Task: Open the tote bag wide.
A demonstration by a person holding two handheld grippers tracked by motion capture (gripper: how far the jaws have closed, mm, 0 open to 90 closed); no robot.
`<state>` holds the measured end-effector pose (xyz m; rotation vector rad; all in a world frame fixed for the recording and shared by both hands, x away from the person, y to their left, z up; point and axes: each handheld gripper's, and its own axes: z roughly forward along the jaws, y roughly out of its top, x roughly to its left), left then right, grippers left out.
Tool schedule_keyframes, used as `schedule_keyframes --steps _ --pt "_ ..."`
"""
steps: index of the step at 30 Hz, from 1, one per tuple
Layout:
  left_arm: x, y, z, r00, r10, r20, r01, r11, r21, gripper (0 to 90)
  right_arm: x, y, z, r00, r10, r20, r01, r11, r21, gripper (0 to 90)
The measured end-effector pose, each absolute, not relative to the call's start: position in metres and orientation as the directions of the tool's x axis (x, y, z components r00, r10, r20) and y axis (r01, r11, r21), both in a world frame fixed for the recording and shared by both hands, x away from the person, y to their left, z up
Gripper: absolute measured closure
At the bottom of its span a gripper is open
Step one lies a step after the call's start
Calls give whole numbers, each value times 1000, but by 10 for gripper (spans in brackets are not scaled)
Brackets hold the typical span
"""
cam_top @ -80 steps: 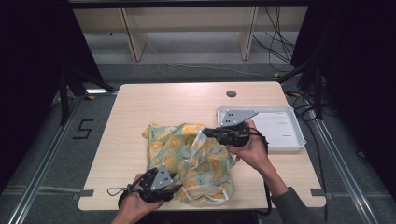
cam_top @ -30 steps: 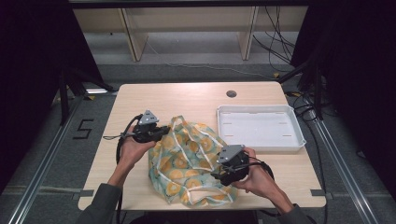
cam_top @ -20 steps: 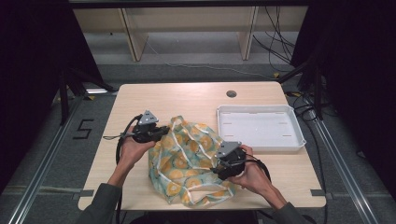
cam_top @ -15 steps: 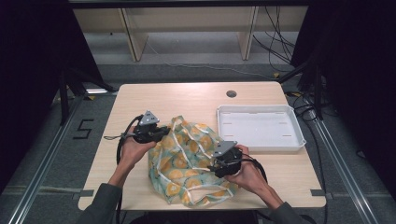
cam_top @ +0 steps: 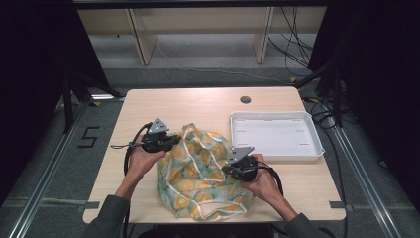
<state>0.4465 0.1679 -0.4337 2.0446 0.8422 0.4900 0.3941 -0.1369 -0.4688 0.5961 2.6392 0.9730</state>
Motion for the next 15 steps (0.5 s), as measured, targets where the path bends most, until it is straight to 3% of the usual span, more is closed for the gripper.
schedule_keyframes --steps 2,3,7,9,12,13,14,15 --pt "447 168 -434 700 714 30 385 -411 826 862 393 -132 -469 -859 502 -102 309 666 679 637" --pt "446 168 -434 695 718 33 385 -411 826 862 393 -132 -469 -859 502 -102 309 666 679 637" --pt "446 167 -434 695 719 28 386 -405 829 858 393 -122 -468 -818 557 -144 324 652 685 475" --pt "446 167 -434 693 721 25 388 -402 829 858 394 -118 -469 -811 564 -158 322 655 683 458" --pt "446 167 -433 700 714 31 382 -411 827 857 394 -114 -471 -812 560 -165 320 663 677 501" --pt "446 168 -433 696 717 32 383 -409 828 856 394 -113 -471 -822 543 -170 306 674 673 653" --pt "446 168 -433 696 717 32 383 -409 828 856 395 -114 -470 -826 540 -162 313 678 665 731" --pt "446 168 -434 691 722 24 391 -401 828 856 395 -114 -470 -826 540 -162 313 678 665 731"
